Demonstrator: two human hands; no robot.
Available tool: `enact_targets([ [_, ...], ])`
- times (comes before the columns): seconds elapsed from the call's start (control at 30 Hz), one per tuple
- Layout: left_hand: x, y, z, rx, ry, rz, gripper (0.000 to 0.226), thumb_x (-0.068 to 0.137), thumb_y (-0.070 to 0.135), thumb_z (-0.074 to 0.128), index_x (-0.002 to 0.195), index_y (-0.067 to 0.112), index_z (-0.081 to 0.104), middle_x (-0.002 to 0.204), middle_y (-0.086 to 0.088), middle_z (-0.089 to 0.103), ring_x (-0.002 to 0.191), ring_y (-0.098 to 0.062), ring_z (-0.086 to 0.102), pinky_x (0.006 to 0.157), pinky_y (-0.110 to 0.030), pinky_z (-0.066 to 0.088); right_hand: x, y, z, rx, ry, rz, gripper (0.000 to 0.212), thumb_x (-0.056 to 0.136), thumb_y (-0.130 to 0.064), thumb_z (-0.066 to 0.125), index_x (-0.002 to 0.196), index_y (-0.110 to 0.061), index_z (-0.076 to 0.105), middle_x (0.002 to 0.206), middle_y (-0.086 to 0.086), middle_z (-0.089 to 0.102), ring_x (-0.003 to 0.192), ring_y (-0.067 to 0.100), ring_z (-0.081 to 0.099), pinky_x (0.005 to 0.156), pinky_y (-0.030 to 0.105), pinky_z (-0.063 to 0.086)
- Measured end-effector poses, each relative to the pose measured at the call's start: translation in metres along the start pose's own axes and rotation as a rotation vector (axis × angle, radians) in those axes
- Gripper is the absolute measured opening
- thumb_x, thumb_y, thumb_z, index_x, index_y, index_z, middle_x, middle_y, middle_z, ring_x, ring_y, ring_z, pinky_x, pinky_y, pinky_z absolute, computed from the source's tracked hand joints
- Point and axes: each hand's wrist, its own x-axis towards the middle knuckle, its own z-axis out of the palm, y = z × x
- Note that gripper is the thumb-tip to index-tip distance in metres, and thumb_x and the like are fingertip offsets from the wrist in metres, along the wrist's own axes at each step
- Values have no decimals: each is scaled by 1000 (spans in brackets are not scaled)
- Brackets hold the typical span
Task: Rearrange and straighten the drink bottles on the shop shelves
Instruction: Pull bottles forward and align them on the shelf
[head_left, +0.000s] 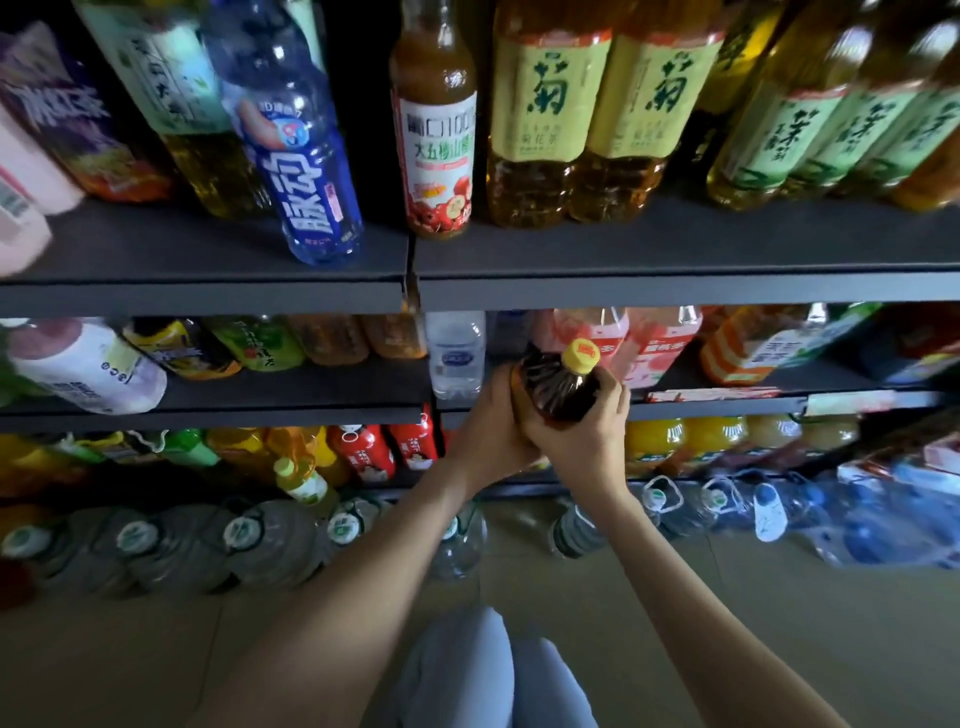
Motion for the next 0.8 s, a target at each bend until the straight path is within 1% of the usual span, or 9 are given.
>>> enact_targets([
  [0.07, -19, 18, -2, -39, -38, -47, 94, 58, 46, 86, 132, 26, 31, 128, 3, 52, 116, -15, 55, 91, -46, 50, -11, -21, -25, -18, -23, -17, 84, 60, -38, 87, 126, -8, 44, 113, 4, 45, 104, 16, 46, 88, 26, 42],
  [0.27, -62, 117, -37, -9, -27, -36, 83, 56, 34, 89, 122, 22, 39, 117, 10, 57, 108, 1, 56, 89, -28, 50, -25, -101, -96, -63, -118, -61, 85, 60, -53, 76, 125, -10, 42, 124, 13, 45, 115, 24, 45, 88, 32, 45],
  [0.33, -66, 145, -46, 47, -19, -40, 83, 55, 41, 88, 122, 23, 42, 117, 11, 59, 107, -4, 58, 87, -31, 52, -26, -124, -121, -42, -129, -72, 82, 62, -48, 79, 125, -11, 41, 118, 5, 44, 109, 20, 46, 87, 29, 44],
  [0.4, -73, 171, -53, 95, -25, -37, 83, 58, 39, 86, 124, 25, 38, 116, 14, 57, 102, -3, 56, 79, -16, 46, -27, -140, -144, -9, -155, -59, 79, 63, -41, 83, 124, -14, 41, 109, -3, 40, 103, 13, 44, 87, 31, 46],
  [0.47, -84, 194, -60, 134, -1, -23, 83, 60, 37, 85, 125, 26, 35, 113, 14, 56, 97, -5, 54, 69, -15, 39, -29, -150, -161, 30, -179, -43, 84, 62, -35, 86, 129, -15, 37, 110, -7, 34, 106, 12, 41, 92, 31, 43],
  [0.53, -89, 214, -65, 162, 6, 22, 81, 57, 43, 83, 121, 31, 35, 112, 15, 57, 99, -8, 57, 70, -23, 43, -31, -162, -171, 59, -178, -10, 91, 60, -35, 87, 131, -14, 33, 115, -6, 34, 108, 11, 40, 92, 25, 39],
  [0.6, -90, 232, -67, 175, 8, 72, 75, 56, 48, 82, 117, 40, 39, 111, 19, 58, 102, -4, 58, 76, -25, 49, -29, -171, -179, 128, -160, 50, 81, 60, -34, 88, 119, -20, 34, 110, -5, 43, 104, 12, 48, 84, 21, 42],
  [0.7, -85, 258, -70, 181, -4, 154, 74, 58, 37, 86, 111, 54, 36, 107, 25, 56, 99, 6, 54, 74, -6, 43, -23, -179, -187, 207, -83, 118, 70, 61, -33, 86, 107, -22, 35, 100, -5, 52, 96, 13, 56, 76, 23, 45],
  [0.8, -79, 277, -72, 194, -13, 260, 83, 60, 28, 86, 128, 35, 37, 120, 9, 53, 110, -5, 53, 90, -17, 47, -16, -185, -195, 256, 30, 139, 70, 62, -33, 85, 112, -18, 38, 107, 2, 54, 99, 16, 56, 80, 28, 47],
])
